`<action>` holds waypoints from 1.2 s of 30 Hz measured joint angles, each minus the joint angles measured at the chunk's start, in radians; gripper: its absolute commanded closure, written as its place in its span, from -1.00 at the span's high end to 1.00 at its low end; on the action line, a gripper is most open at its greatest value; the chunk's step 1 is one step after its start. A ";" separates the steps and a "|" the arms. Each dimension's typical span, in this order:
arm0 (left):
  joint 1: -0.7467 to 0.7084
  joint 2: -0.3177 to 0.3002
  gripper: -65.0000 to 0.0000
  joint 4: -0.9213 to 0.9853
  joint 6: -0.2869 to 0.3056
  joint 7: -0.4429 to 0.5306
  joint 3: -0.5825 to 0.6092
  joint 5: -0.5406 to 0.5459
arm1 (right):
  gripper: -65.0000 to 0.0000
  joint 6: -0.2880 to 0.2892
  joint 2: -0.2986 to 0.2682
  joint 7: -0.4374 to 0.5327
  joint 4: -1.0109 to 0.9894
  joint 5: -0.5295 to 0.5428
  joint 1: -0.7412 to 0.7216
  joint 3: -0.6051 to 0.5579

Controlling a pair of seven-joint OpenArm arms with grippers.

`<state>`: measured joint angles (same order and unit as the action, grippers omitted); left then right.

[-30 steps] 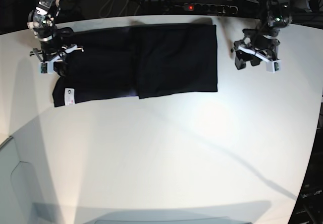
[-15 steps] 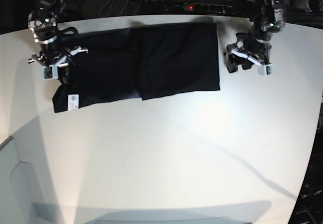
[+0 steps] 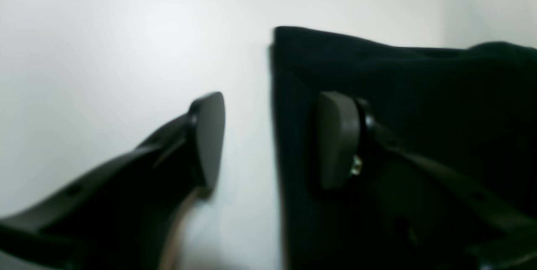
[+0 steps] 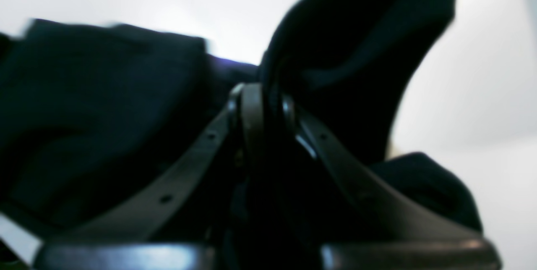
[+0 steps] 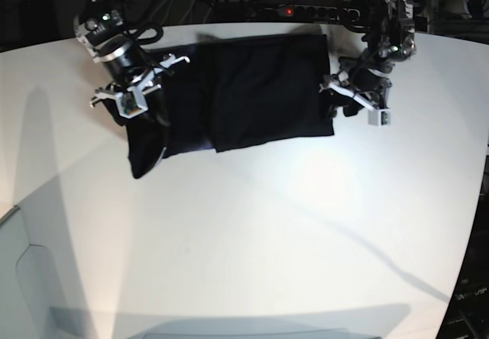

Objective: Fold the T-shirt properly
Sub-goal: 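Fold the right gripper's end of the strip over onto the stack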

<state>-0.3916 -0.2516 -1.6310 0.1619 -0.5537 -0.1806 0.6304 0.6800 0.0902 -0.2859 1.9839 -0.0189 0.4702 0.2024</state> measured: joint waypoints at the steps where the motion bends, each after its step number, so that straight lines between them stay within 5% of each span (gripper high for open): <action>1: 0.005 0.000 0.04 0.000 0.000 -0.002 0.010 0.000 | -1.00 0.000 -0.002 0.000 0.001 -0.001 0.005 -0.034; 16: 0.064 0.024 0.04 0.054 0.003 0.013 0.065 0.012 | -1.00 0.000 -0.010 -0.041 -0.121 -0.001 -0.097 -0.529; 32: 0.058 0.019 0.04 0.042 -0.005 0.007 0.057 0.022 | -1.00 0.000 0.030 -0.072 -0.409 -0.012 -0.294 -0.622; 36: -0.012 0.028 0.05 -0.043 -0.006 -0.058 -0.012 0.011 | -1.00 0.000 0.029 -0.061 -0.412 -0.007 -0.303 -0.623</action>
<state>-0.4034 -0.2234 -1.6737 0.1558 -0.6113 -0.1928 0.6411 0.6804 0.1192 -0.3466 1.5723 -0.0257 0.1669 -0.4202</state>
